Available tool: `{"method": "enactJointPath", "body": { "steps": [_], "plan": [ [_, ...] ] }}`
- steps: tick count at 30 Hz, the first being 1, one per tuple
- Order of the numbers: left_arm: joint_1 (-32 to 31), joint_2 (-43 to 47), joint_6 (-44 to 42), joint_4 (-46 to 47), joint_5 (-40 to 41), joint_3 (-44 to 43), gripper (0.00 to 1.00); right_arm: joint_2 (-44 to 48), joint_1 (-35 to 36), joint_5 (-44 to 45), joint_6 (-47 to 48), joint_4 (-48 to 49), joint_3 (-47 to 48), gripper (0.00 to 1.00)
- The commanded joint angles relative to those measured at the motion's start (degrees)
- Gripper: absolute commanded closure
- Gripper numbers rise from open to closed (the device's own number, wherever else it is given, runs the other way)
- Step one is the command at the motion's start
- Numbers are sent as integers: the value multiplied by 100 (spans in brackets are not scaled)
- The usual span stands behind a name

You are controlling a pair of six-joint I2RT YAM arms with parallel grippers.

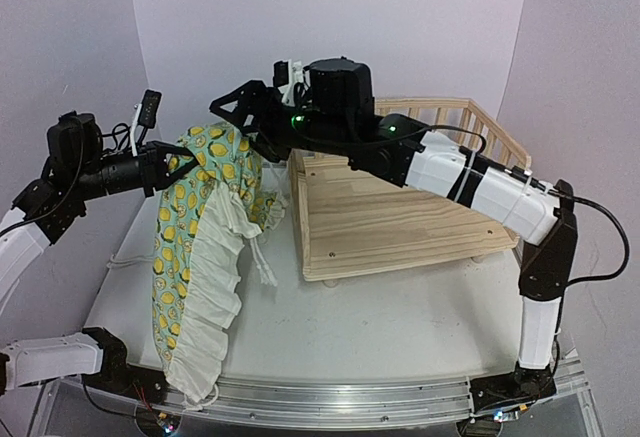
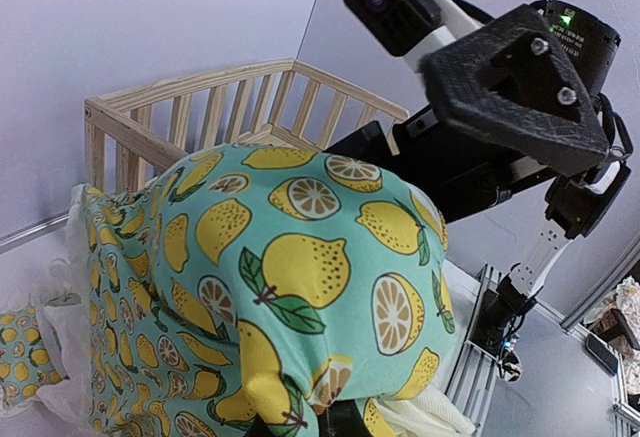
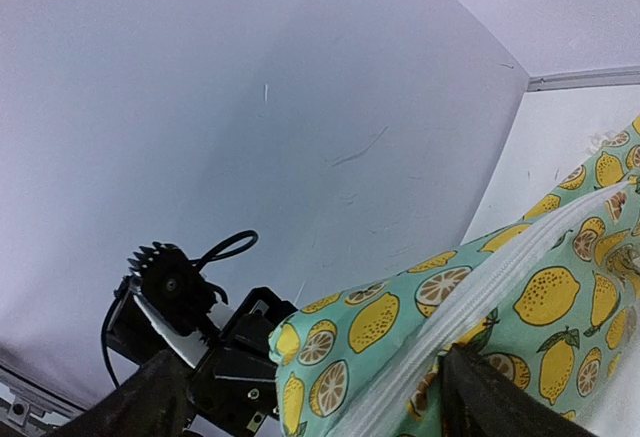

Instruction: Set up the pet bed

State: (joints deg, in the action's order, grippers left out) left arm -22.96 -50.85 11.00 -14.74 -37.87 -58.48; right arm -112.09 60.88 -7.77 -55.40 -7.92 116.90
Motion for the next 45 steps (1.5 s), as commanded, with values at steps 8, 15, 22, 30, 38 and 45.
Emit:
{"method": "enactJointPath", "body": {
  "steps": [8,15,22,30,38,45],
  "plan": [
    [-46,359,133,595,-224,-181,100,-165,257,564,-117,256,497,52],
    [-52,410,186,622,-223,-154,100,-402,337,838,332,583,1017,100],
    [-43,715,176,622,150,-171,31,-18,95,722,3765,623,1775,100],
    [-43,674,148,613,424,-220,8,2141,-1974,1642,5254,-93,147,100],
    [-52,201,227,622,455,-297,8,3477,-4779,1462,5993,-316,-3114,100],
    [-55,-284,647,639,520,-330,7,2905,-5236,2162,5040,427,-4401,100]
  ]
}}
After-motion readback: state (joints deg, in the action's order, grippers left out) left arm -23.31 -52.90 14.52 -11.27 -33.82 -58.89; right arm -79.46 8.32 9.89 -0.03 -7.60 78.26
